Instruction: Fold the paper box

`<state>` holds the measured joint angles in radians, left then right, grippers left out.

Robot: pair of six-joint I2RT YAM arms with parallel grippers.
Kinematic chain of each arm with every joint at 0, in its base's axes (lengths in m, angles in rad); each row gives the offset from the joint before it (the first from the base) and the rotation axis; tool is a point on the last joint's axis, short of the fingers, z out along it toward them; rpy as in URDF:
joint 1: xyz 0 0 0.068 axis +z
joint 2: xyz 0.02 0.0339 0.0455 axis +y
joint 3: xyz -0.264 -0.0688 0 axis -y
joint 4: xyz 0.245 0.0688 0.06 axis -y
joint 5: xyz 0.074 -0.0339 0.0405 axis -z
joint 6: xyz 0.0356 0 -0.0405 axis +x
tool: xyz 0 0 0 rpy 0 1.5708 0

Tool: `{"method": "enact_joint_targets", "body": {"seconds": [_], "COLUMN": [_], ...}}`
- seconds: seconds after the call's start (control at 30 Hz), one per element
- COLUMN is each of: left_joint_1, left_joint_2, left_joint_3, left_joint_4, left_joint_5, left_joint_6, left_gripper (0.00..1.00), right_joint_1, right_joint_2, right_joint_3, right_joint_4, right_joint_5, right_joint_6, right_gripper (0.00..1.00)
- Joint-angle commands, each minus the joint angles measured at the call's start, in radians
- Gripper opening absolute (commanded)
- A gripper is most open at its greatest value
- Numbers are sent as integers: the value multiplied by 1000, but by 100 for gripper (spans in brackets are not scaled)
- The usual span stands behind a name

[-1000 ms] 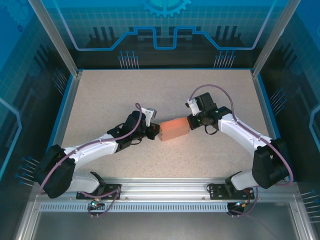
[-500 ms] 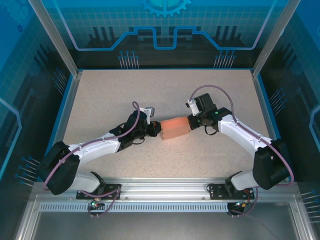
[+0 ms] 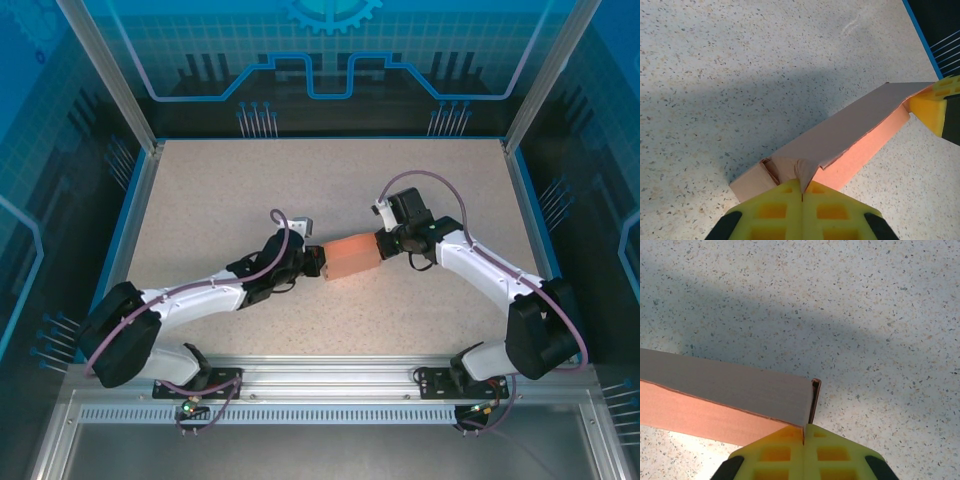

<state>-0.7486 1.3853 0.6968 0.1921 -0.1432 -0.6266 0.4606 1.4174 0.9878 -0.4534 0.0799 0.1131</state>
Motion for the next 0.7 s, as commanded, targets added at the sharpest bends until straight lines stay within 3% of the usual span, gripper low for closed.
{"method": "enact_joint_targets", "body": {"seconds": [0.0,0.47,0.67], "left_joint_1": [-37,-132,-144], "left_joint_2": [27,88,114], "left_joint_3": [-17,-15,-27], "left_joint_4": [23,4,42], "left_joint_5": [-37,-221,-229], "left_joint_6": [16,82,93], "left_gripper": [0,2,6], "right_joint_1": [45,52,59], "right_joint_2": [-11,-55,-88], "right_joint_3": [-19,-87,-180], "right_joint_4": [-5,56,136], "right_joint_5": [-55,-16,8], "right_joint_6": [10,30,55], "right_gripper": [0,0,1]}}
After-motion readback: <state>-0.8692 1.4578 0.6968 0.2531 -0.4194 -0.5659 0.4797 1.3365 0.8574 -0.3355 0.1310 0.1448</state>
